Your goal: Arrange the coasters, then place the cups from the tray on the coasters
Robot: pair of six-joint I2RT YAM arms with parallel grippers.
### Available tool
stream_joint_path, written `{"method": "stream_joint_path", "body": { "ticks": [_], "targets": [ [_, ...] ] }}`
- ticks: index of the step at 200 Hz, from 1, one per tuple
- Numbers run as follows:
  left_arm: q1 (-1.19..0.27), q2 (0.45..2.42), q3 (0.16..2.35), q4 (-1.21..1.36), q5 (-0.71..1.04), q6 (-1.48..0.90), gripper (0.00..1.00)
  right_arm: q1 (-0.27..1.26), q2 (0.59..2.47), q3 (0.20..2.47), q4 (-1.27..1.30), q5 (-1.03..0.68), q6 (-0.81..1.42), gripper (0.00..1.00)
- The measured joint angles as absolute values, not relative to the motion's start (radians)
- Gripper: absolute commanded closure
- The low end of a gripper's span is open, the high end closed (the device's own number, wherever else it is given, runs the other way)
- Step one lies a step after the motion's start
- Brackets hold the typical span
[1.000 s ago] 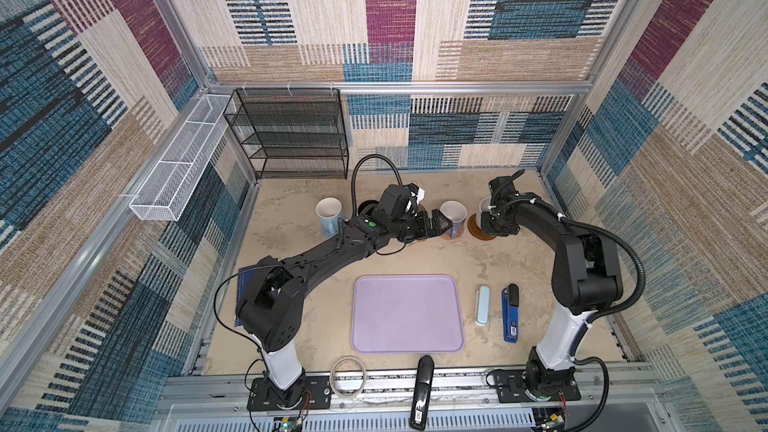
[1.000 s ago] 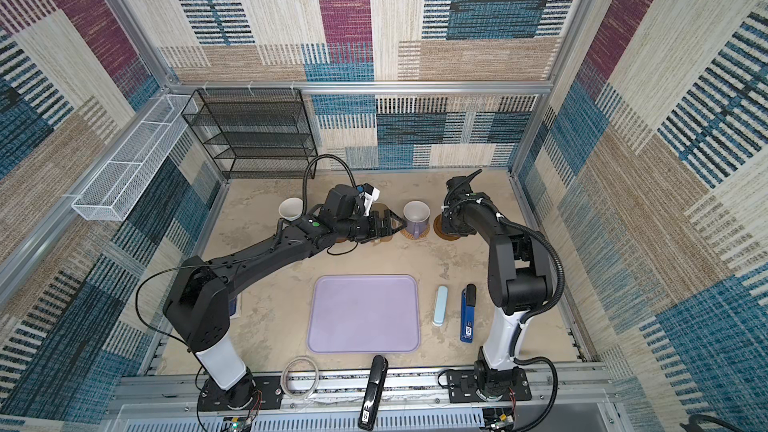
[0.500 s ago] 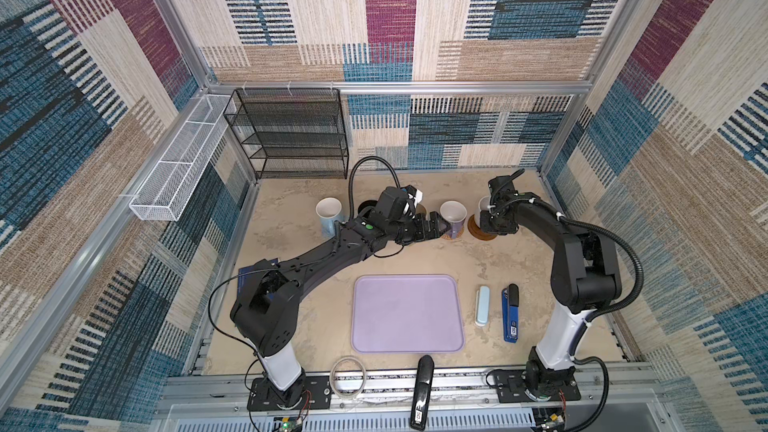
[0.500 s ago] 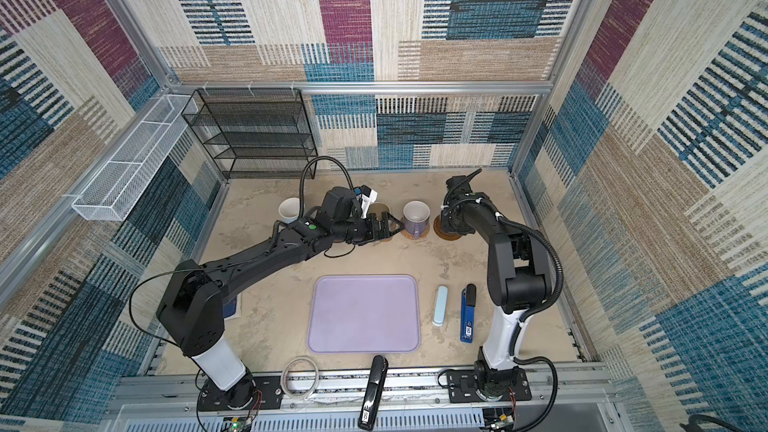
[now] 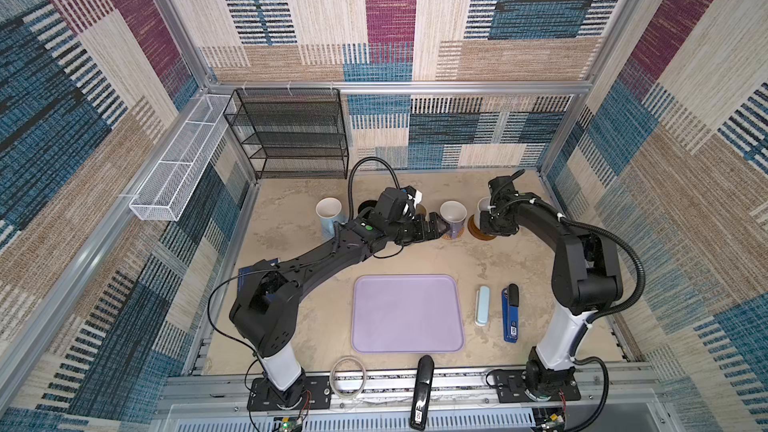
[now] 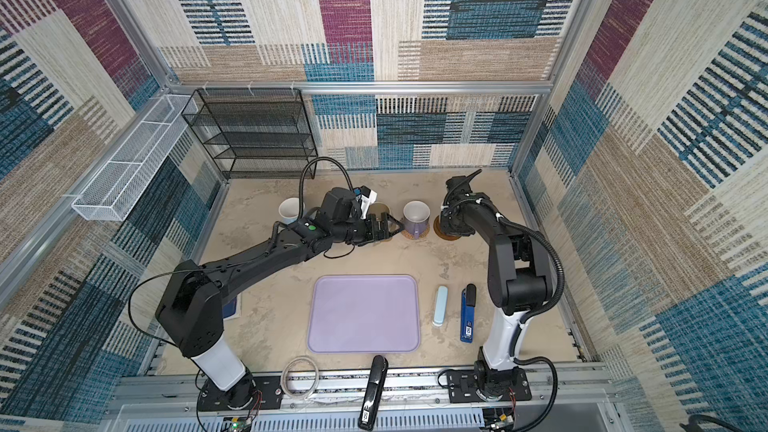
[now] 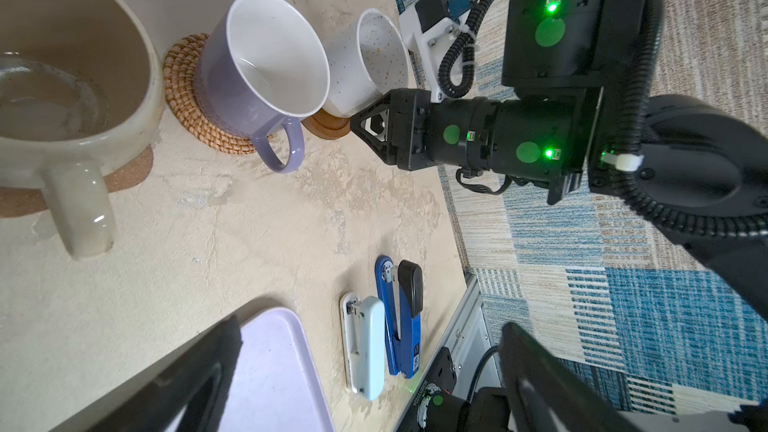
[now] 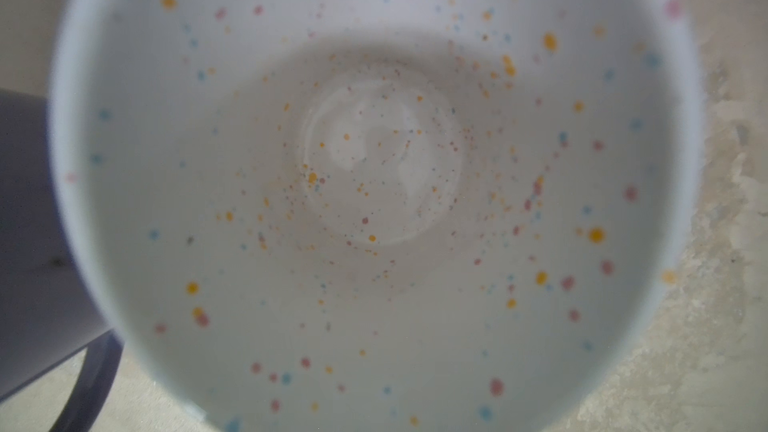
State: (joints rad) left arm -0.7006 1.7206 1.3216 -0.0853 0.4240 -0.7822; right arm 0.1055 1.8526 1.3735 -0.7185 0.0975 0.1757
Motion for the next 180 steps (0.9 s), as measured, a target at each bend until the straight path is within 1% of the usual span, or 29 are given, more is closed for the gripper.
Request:
{"method": "stream_joint_path", "body": {
  "ticks": [19,34,39,41,45,48,59,64,97,106,108,110,126,138,161,180],
  "targets": [
    [-0.701,1.710,1.305,-0.085,0.422,-0.782,0.00,0.105,1.824,1.360,-0.716,0.098,0.184,0.45],
    [-0.696,1.669,1.274,-0.102,0.398,-0.771,0.01,0.106,1.766,1.323,-0.701,0.098,0.193,0.41],
    [-0.694,1.646,1.257,-0.112,0.379,-0.762,0.00,0.106,1.739,1.305,-0.692,0.097,0.199,0.37],
    [-0.693,1.638,1.252,-0.117,0.373,-0.759,0.00,0.106,1.725,1.296,-0.688,0.097,0.202,0.33],
    [-0.689,1.614,1.235,-0.126,0.358,-0.753,0.00,0.106,1.698,1.278,-0.678,0.095,0.207,0.30],
    [-0.686,1.596,1.221,-0.133,0.345,-0.748,0.00,0.106,1.678,1.266,-0.676,0.093,0.210,0.24],
    [-0.668,1.523,1.161,-0.152,0.287,-0.728,0.00,0.106,1.599,1.216,-0.645,0.071,0.227,0.20],
    [-0.657,1.489,1.134,-0.162,0.260,-0.721,0.00,0.106,1.563,1.195,-0.630,0.070,0.228,0.17],
    [-0.601,1.312,1.019,-0.260,0.106,-0.652,0.00,0.107,1.344,1.021,-0.487,0.023,0.260,0.15],
    [-0.592,1.266,0.995,-0.281,0.050,-0.626,0.00,0.107,1.290,0.962,-0.434,0.013,0.265,0.07],
    [-0.590,1.258,0.991,-0.286,0.038,-0.623,0.00,0.107,1.277,0.947,-0.421,0.009,0.265,0.02],
    [-0.587,1.248,0.986,-0.292,0.022,-0.618,0.00,0.107,1.264,0.932,-0.404,0.008,0.268,0.01],
    [-0.554,1.195,0.949,-0.322,-0.091,-0.571,0.00,0.107,1.180,0.814,-0.268,0.009,0.278,0.00],
    [-0.522,1.174,0.924,-0.336,-0.166,-0.537,0.00,0.106,1.158,0.757,-0.188,0.013,0.287,0.00],
    [-0.473,1.156,0.886,-0.349,-0.299,-0.463,0.00,0.103,1.191,0.719,-0.076,0.014,0.274,0.00],
    [-0.424,1.165,0.860,-0.332,-0.377,-0.408,0.00,0.101,1.258,0.722,0.001,0.065,0.246,0.00]
  ]
}}
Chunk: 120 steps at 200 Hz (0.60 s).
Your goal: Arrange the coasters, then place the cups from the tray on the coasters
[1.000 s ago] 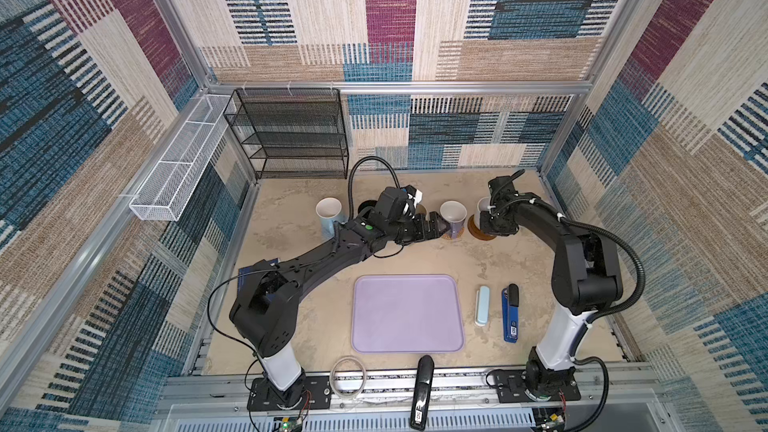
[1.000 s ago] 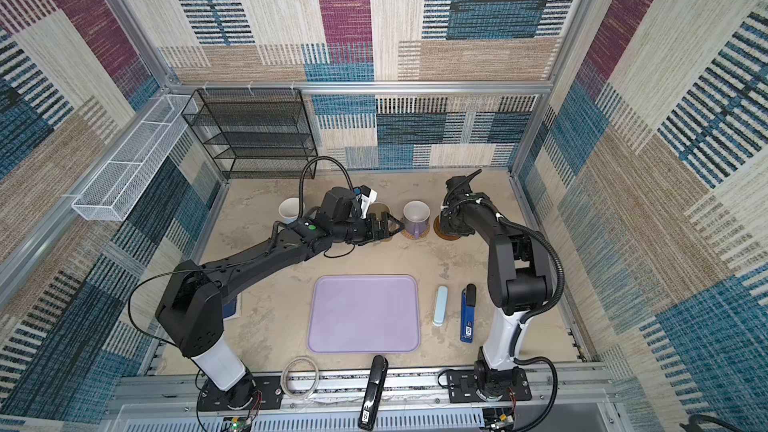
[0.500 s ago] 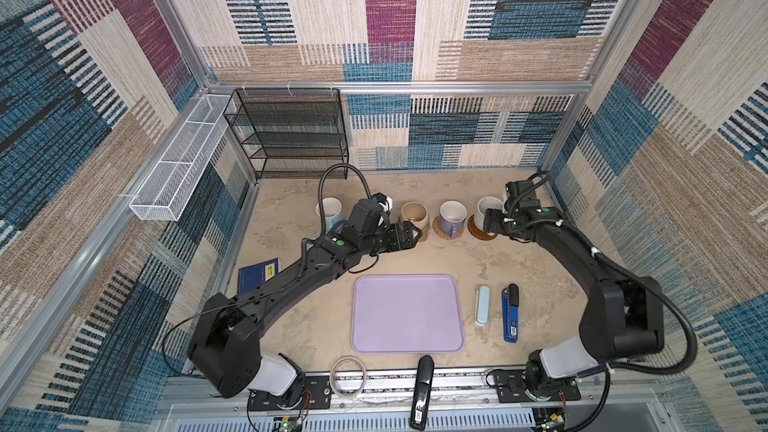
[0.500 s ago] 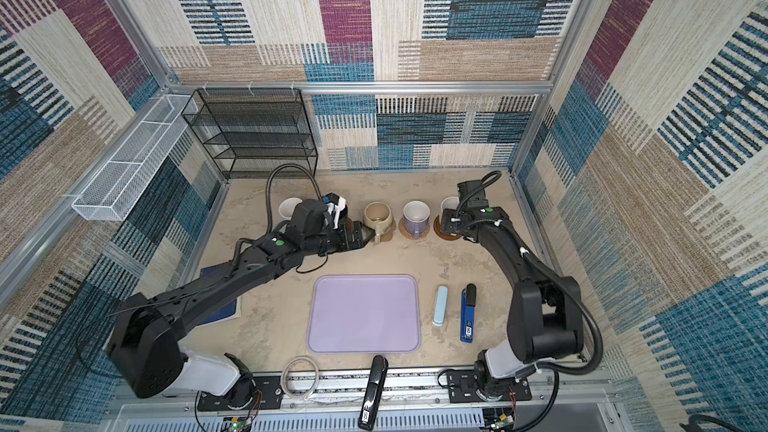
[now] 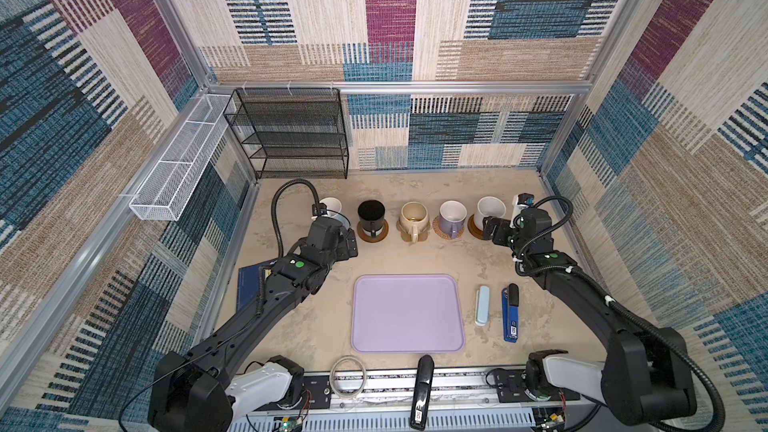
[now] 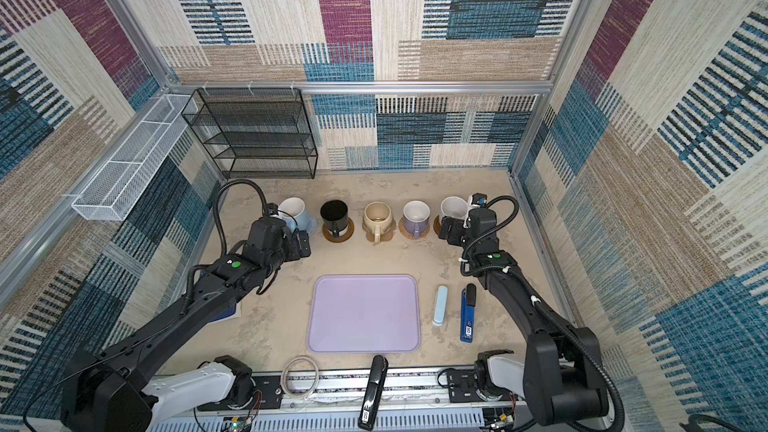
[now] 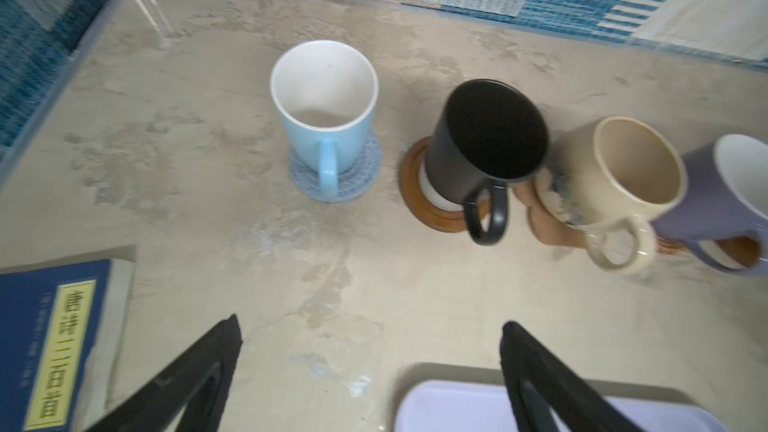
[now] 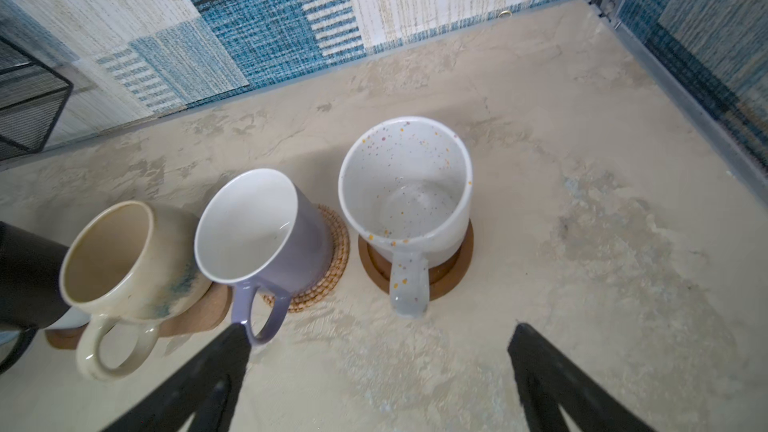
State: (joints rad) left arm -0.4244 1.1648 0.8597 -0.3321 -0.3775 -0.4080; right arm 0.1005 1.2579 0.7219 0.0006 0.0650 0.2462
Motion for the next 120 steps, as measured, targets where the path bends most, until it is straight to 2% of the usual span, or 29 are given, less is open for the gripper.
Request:
{"method": "stream_joint_path", "body": {
  "ticks": [36,63,97,120],
  "targets": [
    [-0.341,1.218,0.734,-0.190,-0.518,-0.258,0.01,0.095,1.291,0.562,0.273,0.146,0.133,0.00],
    [-0.303,1.196,0.581,0.021,-0.569,-0.116,0.04,0.085,1.334,0.470,0.469,0.167,0.078,0.00],
    [-0.205,1.238,0.453,0.312,-0.541,-0.008,0.03,0.084,1.406,0.327,0.761,0.176,0.022,0.00],
    [-0.160,1.306,0.399,0.517,-0.459,0.030,0.02,0.078,1.431,0.273,0.920,0.176,-0.012,0.01]
  ]
}}
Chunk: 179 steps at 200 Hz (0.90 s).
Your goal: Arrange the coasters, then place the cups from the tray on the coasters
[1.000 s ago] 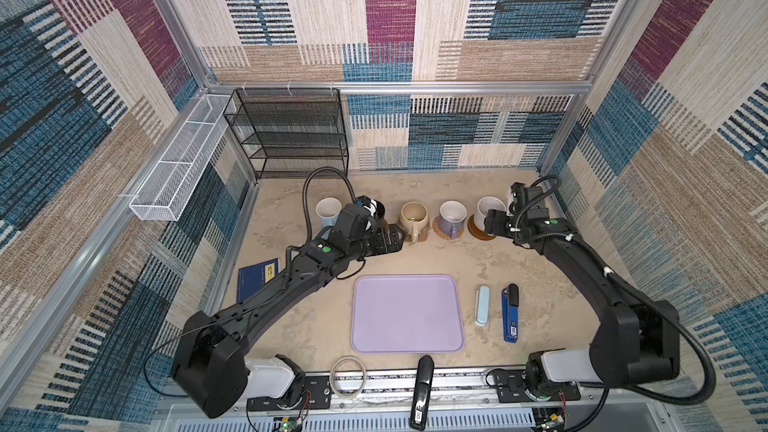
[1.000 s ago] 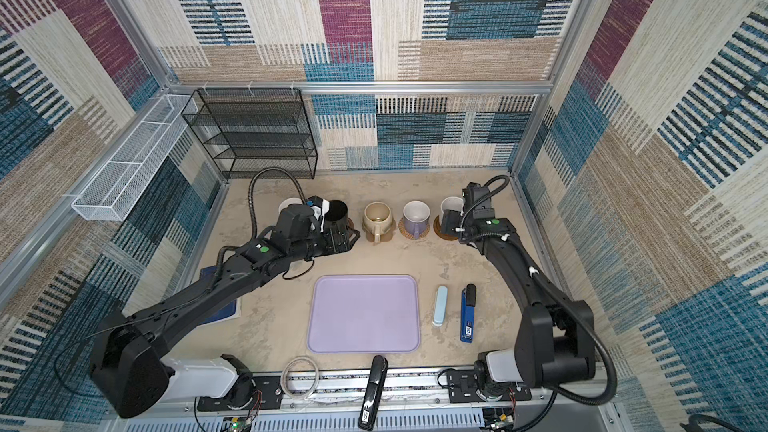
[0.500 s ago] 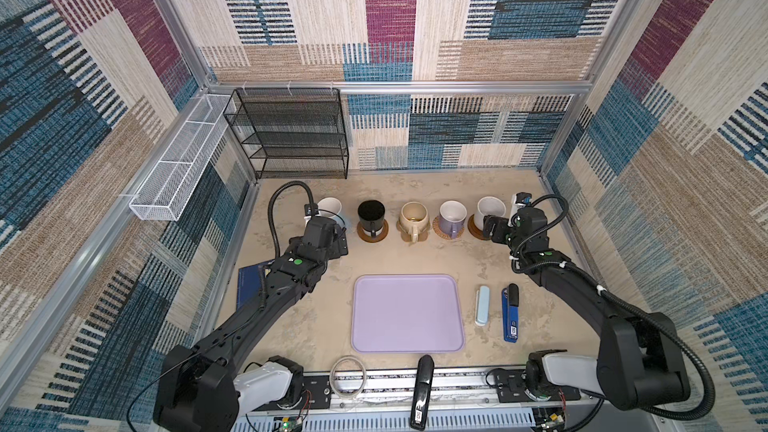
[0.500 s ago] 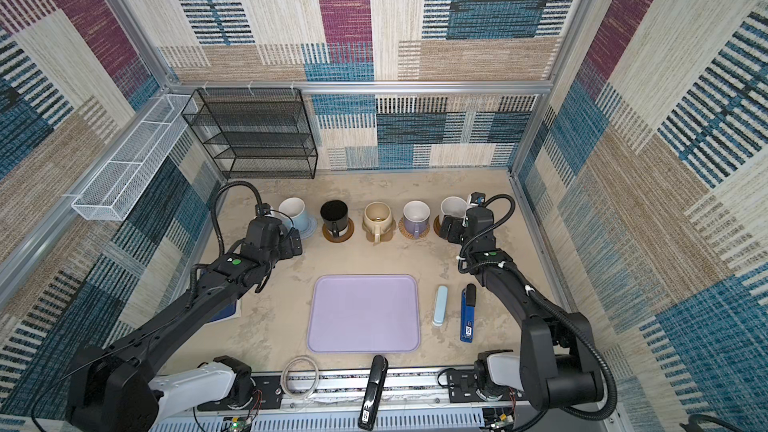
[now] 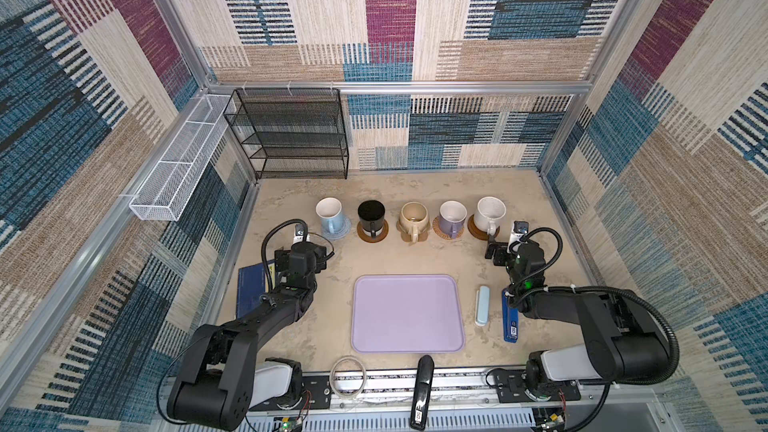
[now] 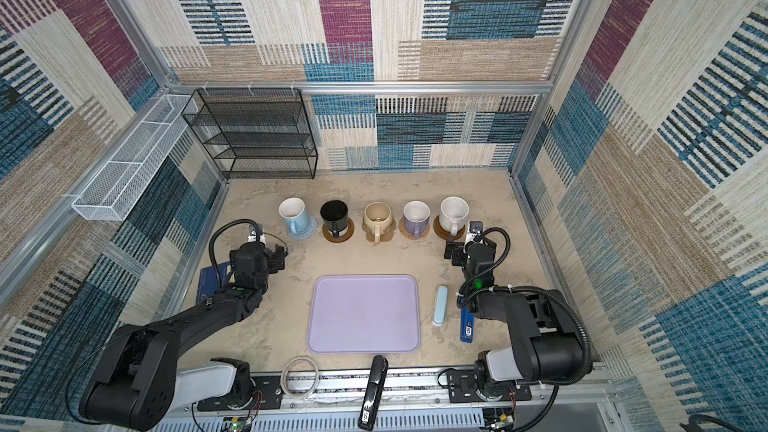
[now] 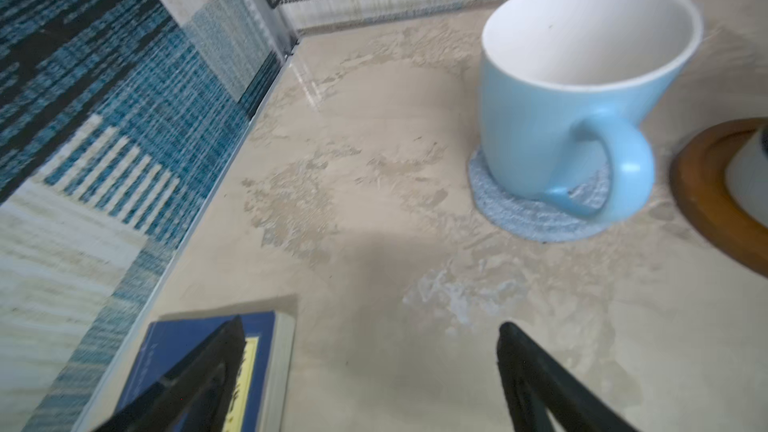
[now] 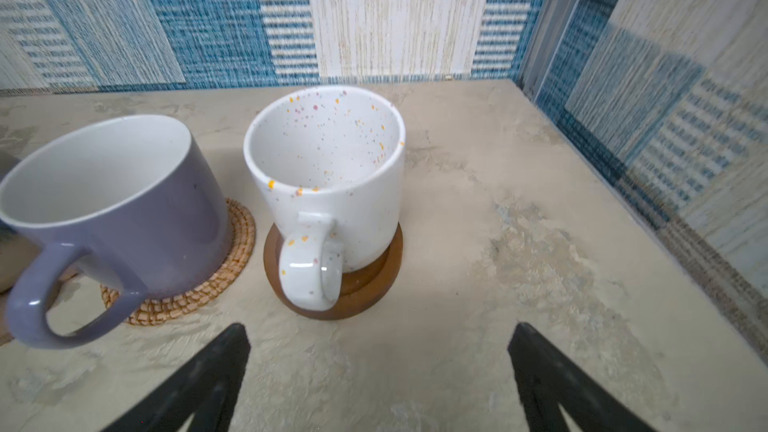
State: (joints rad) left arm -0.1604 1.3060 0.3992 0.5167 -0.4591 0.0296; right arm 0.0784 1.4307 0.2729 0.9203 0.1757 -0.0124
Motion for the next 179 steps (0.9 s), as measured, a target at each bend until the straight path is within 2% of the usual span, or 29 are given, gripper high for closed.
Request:
{"method": "stream_joint_path", "body": {
  "ticks": [25,47,107,179],
  "targets": [
    [-0.064,1.410,0.354,0.688,-0.362,0.024,0.01,0.057,1.483,0.233,1.058,0.163,-0.024,0.00],
    [-0.035,1.515,0.326,0.833,-0.278,0.020,0.01,0.017,1.518,0.218,1.169,0.117,-0.023,0.00],
    [0.015,1.541,0.433,0.819,-0.128,0.006,0.01,0.003,1.537,0.204,1.242,0.071,-0.014,0.00],
    [0.020,1.541,0.433,0.795,-0.076,0.002,0.01,0.002,1.536,0.203,1.244,0.052,-0.011,0.00]
  ]
}}
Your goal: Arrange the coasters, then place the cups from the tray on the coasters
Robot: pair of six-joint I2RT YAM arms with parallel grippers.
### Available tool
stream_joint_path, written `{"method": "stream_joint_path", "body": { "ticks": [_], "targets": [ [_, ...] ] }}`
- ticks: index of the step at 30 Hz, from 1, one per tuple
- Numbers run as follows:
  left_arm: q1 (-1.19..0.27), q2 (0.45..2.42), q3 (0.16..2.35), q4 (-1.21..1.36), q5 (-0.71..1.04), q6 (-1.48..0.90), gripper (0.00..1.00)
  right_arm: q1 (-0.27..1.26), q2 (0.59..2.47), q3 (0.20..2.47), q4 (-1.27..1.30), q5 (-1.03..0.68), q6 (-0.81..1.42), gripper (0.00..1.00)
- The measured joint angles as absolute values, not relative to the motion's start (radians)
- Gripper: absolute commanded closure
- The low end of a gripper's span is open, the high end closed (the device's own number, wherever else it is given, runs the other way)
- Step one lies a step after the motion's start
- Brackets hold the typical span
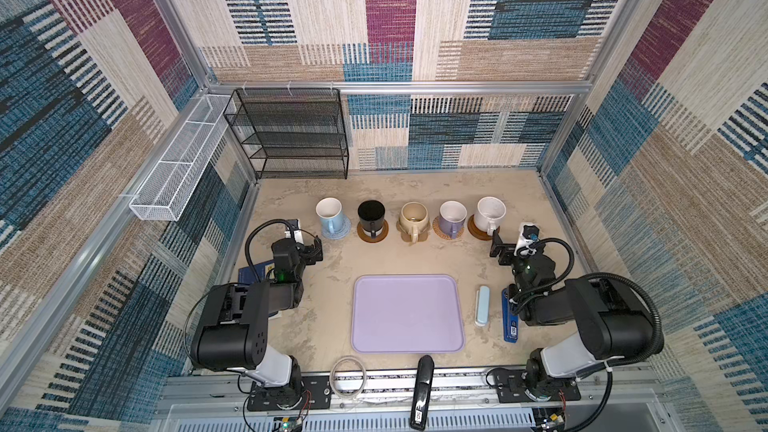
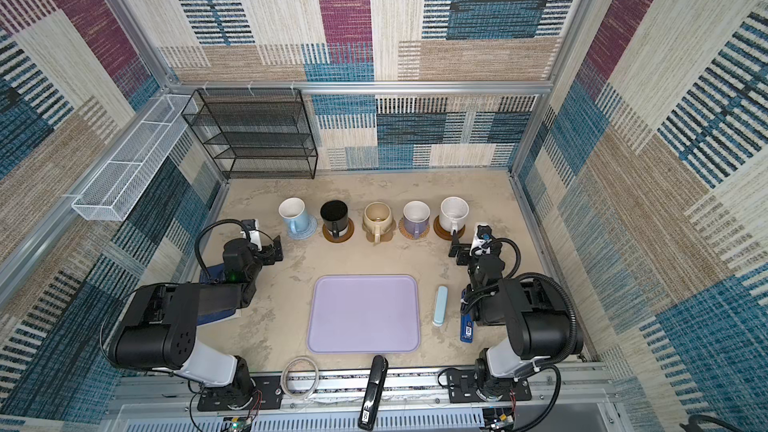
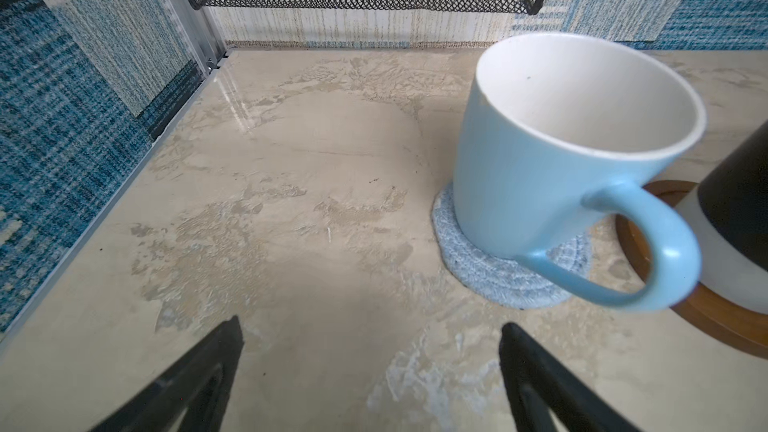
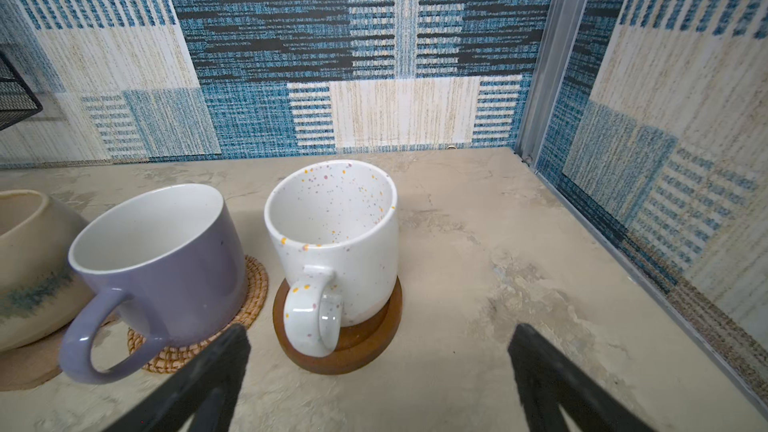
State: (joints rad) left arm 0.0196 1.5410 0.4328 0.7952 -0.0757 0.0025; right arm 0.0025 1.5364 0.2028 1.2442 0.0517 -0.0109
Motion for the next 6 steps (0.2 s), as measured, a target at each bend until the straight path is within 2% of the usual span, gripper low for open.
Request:
{"method": "stream_joint_path", "body": {
  "ticks": [6],
  "targets": [
    [0.020,1.549,0.445,0.787,-0.072,0.003,0.01,0.002,1.536,0.203,1.244,0.051,-0.011,0.00]
  ]
}}
